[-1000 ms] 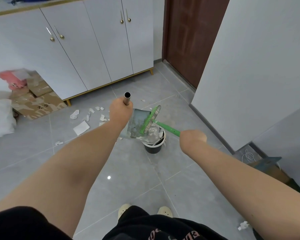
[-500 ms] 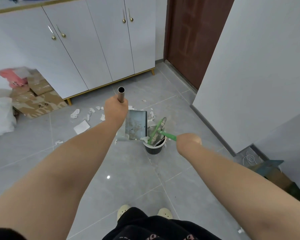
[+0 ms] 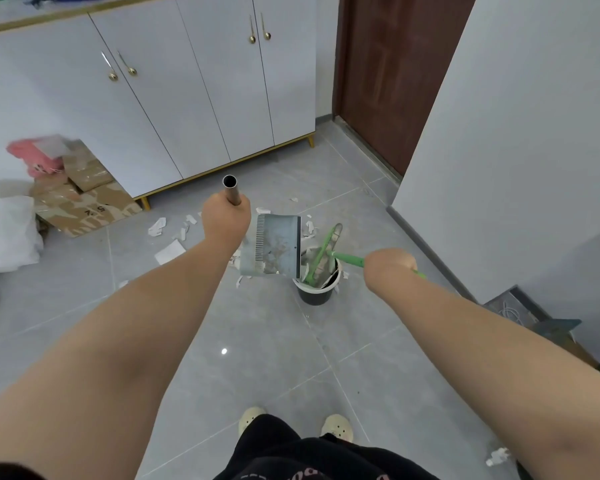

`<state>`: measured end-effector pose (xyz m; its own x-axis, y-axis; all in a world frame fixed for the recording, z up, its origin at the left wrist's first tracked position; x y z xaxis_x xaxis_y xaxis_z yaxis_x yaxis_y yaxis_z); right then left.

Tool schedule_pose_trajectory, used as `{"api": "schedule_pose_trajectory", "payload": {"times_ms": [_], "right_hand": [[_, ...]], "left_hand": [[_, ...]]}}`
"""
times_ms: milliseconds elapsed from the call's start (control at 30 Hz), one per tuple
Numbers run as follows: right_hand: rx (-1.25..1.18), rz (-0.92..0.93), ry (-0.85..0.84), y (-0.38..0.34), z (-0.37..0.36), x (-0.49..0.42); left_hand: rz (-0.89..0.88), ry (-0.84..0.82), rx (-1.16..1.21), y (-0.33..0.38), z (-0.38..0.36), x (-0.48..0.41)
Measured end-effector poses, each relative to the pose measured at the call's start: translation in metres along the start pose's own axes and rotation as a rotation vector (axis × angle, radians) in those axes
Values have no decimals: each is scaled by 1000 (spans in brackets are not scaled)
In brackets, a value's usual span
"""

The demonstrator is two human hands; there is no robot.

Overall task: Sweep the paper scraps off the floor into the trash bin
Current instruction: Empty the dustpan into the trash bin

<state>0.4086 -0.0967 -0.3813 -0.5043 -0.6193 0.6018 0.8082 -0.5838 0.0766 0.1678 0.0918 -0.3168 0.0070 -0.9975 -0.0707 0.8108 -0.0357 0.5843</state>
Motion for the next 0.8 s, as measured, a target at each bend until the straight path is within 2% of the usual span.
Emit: {"api": "schedule_pose_trajectory", "payload": {"times_ms": [167,433,500,567,633,733,800], "right_hand": [[-1,-16,73,19,18,4],[-77,-108,118,59,11,3],[-81,-126,107,64,6,0],[-65,-148,92,66,1,-3],[-48,-168,70,69,-4,-6],[-41,-195,43,75,-13,-11],[-47,-203,31,79,-17,-14]], "left_hand": [[-24,-52,28,8,-8,-1],[-223,-111,152,32,-18,29],[-325,-125,152,35,-29,42],[-509,-142,81,45,-43,64],[-610,-287,-28,39,-77,81],[-534,-730,-283,8,-129,113],[-712,-834,-488,-2,-148,135]]}}
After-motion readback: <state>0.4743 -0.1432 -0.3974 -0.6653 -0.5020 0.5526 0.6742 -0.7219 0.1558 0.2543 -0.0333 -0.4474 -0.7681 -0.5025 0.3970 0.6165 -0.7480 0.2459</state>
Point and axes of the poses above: each hand's wrist, its own x-axis away from the middle knuckle, its own z-axis out of the back of the hand, y = z × x, the point moved 10 cm from there along -x, towards the middle knuckle, and after that the axes turned 10 degrees about -x, right-handed, at the moved point
